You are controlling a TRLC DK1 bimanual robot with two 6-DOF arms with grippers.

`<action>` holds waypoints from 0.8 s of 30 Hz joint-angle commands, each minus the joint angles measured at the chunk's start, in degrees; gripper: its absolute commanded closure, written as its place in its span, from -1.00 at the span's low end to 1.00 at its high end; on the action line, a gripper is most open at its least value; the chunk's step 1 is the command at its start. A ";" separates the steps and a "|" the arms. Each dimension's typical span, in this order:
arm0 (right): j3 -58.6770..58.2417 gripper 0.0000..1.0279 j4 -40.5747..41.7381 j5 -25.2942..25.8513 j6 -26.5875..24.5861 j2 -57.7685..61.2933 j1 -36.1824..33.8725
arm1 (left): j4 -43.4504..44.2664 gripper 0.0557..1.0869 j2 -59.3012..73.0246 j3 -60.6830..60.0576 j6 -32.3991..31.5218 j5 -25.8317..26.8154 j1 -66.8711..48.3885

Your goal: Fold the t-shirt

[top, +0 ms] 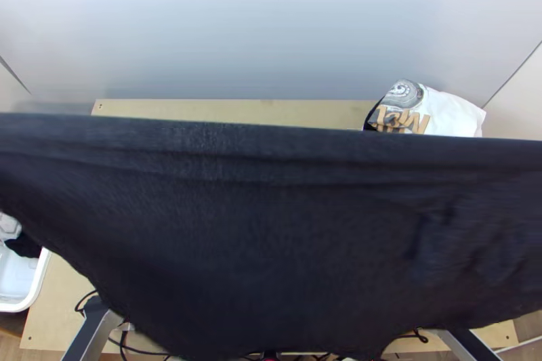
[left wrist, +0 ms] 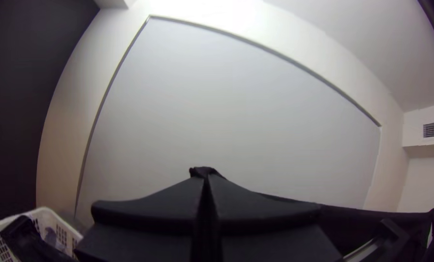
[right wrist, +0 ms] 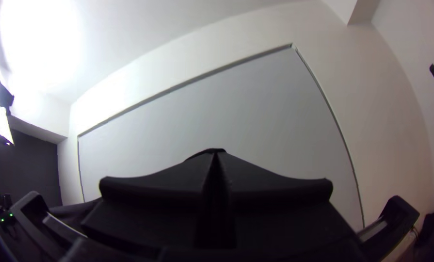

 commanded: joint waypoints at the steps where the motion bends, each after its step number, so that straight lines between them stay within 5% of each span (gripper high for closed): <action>1: -22.99 0.95 -0.69 -0.63 10.75 -5.98 2.97 | -2.46 0.93 -8.82 -26.03 -1.10 2.21 -2.33; 5: -48.83 0.95 4.94 -3.01 19.54 -11.78 5.43 | 3.87 0.93 -14.62 -49.93 -1.28 4.67 -2.33; 11: -73.00 0.95 21.55 -5.29 19.10 -8.62 8.59 | 23.20 0.93 -9.78 -72.78 -1.63 5.64 -3.21; 19: -73.96 0.95 39.04 -9.60 19.10 9.40 2.88 | 41.57 0.93 14.21 -69.62 -2.42 4.50 -4.26; 24: -63.42 0.95 38.95 -12.15 19.72 23.20 -0.55 | 42.45 0.93 28.54 -58.90 -2.33 4.14 -4.70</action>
